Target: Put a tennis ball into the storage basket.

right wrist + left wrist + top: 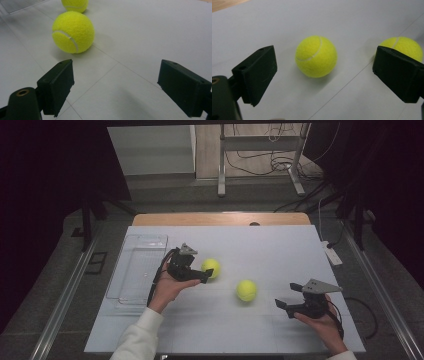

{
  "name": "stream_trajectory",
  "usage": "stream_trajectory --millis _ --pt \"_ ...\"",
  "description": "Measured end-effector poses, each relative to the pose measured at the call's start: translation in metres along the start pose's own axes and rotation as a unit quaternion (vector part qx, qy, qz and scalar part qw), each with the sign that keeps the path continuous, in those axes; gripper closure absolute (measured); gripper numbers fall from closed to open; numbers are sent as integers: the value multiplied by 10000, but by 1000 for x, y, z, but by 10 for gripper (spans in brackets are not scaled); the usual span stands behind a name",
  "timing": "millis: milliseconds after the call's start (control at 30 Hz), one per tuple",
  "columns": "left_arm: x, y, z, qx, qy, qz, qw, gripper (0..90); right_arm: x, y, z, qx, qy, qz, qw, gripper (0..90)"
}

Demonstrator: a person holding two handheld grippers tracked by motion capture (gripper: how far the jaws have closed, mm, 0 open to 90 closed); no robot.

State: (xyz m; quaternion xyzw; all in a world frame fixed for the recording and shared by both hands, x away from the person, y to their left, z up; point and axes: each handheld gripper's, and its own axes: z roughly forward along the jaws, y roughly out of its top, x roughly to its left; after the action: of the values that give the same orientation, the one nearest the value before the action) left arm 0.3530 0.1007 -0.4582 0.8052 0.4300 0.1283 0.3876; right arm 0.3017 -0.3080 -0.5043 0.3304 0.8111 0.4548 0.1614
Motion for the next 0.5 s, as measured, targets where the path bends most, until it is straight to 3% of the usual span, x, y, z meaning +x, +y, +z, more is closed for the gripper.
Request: stream_trajectory --millis 500 --pt "6 3 12 47 83 -131 9999 53 0 0 0 47 -25 -22 10000 138"
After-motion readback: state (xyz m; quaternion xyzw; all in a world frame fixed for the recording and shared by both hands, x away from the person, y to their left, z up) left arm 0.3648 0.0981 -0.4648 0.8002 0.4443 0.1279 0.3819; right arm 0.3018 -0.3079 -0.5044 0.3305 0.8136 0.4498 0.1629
